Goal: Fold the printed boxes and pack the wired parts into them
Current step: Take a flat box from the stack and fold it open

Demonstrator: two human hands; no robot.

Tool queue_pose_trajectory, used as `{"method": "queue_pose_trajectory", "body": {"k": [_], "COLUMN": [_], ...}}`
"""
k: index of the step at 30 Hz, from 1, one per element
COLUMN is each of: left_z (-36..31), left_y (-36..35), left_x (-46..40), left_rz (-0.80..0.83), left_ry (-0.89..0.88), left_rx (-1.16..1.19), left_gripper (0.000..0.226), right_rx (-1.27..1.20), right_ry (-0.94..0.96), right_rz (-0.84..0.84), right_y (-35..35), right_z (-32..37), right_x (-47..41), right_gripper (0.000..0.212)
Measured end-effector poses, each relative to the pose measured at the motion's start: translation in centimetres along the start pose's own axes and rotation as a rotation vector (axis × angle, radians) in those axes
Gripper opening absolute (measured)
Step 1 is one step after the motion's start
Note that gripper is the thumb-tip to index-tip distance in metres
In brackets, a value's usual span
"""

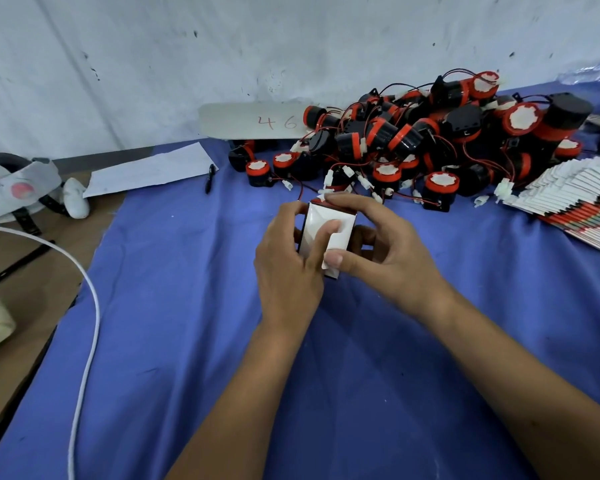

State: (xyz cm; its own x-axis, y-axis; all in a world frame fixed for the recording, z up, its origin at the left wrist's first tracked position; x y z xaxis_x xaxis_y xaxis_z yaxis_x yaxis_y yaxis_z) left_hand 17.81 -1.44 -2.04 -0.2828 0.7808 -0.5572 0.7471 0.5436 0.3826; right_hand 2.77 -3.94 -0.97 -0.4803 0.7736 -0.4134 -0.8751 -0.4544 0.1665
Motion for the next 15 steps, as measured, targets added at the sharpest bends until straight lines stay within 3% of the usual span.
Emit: {"method": "queue_pose_trajectory", "body": {"k": [3,5,11,15], "left_z": [-0.1,-0.2,-1.1,-1.1], "left_y": [-0.2,-0.2,-0.2,-0.1], "left_x": [0.2,0.2,0.4,0.2], "left_rz": [-0.030,-0.055,-0.036,0.152], "left_ry": [0.014,0.023,-0.142,-0.220], "left_rx": [0.006,0.011,-0.018,0.035], "left_gripper": [0.022,0.019,0.028,0.051], "right_rx": [0.054,0.146,-0.044,-0.147], "right_ry": [0.029,0.026,-0.106,-0.133], "right_rz": [-0.051,-0.089,-0.155,-0.180], "right_y": [-0.3,-0.5,0.4,1.2], "right_z": [-0.2,-0.4,-0.9,-1.3], "right_x": [0.0,-0.1,-0.2,-0.4], "right_gripper": [0.055,0.055,0.044,0.046]}}
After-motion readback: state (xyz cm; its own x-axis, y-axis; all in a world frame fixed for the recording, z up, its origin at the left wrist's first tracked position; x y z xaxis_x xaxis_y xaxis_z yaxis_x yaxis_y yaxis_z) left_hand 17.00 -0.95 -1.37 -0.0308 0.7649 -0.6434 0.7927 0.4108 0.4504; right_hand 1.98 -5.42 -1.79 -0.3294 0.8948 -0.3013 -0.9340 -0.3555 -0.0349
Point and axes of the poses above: each hand's wrist, its own x-axis away from the middle knuckle, its own y-axis out of the back of the hand, z = x × y, the point moved 2 cm from there along -x, towards the middle knuckle, and after that the axes turned 4 degrees about z, right-handed, at the moved point
